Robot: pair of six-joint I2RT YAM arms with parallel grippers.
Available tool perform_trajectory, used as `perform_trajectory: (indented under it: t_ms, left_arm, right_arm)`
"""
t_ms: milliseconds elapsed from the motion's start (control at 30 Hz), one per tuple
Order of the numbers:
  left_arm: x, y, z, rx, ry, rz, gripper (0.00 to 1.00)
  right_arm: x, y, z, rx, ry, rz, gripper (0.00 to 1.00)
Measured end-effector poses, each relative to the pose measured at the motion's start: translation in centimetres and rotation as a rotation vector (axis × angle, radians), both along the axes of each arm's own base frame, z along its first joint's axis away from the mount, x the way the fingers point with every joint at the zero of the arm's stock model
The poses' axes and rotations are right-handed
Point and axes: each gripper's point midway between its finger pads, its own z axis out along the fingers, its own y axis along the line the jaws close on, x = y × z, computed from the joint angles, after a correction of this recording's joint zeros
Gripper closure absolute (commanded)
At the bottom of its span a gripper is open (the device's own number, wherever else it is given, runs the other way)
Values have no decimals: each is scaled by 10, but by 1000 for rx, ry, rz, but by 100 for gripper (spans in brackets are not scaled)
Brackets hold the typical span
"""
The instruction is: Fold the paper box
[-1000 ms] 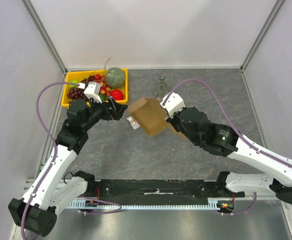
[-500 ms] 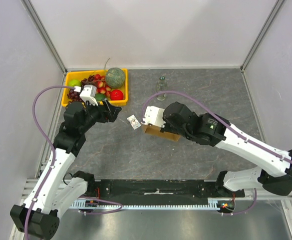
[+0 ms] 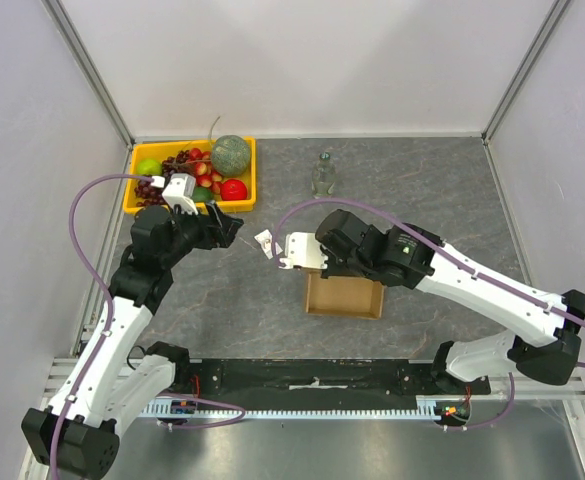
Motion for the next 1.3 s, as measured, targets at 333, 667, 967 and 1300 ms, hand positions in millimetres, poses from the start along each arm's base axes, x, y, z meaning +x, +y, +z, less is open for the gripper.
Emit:
perform_trajectory:
  t_ms: [333,667,967,1300]
  left_arm:
    - [0,0,-22,8,44,1,31]
    - [-5,1,-45,11,91,5,32]
    - [-5,1,-49,4,96,8,20]
    - [12,-6,-81,-6,196,15,8]
  right_arm:
    - [3,13,-45,-36,59,29,99]
    - [41,29,-76,-39,114,-8,61]
    - [72,42,-49,34,29,-42,50]
    - [95,8,-16,197,-94,-195,43]
